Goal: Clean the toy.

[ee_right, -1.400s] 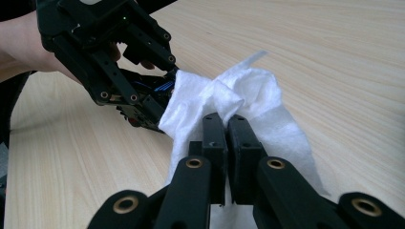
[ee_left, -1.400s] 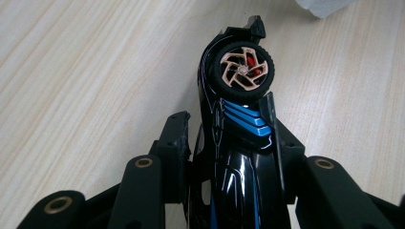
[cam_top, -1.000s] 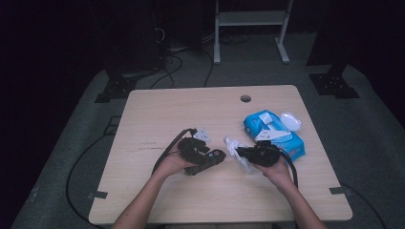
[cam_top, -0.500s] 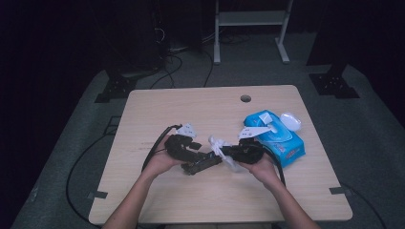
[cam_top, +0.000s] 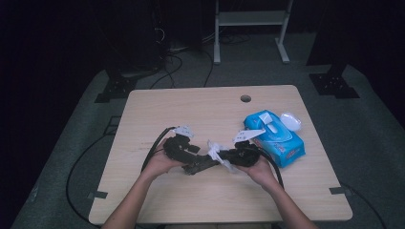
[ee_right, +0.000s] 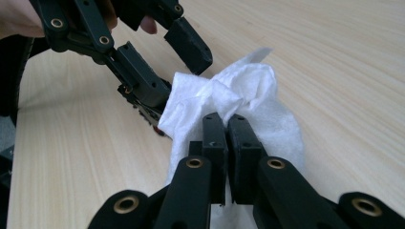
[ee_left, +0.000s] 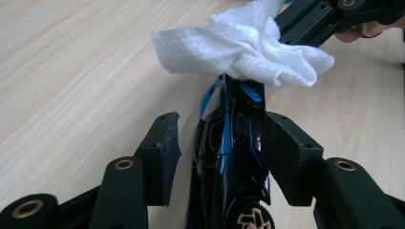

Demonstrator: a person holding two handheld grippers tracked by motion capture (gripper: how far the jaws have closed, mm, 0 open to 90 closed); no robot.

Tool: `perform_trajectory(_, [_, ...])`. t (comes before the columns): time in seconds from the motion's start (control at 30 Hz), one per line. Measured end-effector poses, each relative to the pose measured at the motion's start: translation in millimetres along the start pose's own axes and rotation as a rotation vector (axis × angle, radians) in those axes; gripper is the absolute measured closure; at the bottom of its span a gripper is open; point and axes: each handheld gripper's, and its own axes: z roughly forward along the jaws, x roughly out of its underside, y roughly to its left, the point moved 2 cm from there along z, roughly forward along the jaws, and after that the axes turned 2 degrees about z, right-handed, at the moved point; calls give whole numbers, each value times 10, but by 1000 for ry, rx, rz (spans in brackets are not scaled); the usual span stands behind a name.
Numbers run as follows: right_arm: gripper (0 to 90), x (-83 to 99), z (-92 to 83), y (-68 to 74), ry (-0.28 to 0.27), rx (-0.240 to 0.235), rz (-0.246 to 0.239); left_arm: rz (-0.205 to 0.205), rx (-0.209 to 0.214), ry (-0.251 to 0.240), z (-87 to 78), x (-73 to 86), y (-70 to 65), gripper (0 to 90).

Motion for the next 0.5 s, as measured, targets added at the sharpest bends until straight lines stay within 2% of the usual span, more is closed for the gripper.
perform_trajectory(0.13, [862,53,-42,49,14,1,-21,13,24,-5,38,17,-74,498])
perform_trajectory(0.23, [862,131,-85,87,22,-6,-26,43,22,11,72,36,-167,483])
perform_trajectory(0.4, [861,269,-136,132,44,-4,-37,94,-15,18,165,103,-325,435])
perform_trajectory(0.5, [861,365,-164,163,69,5,-51,143,-60,28,224,158,-429,405])
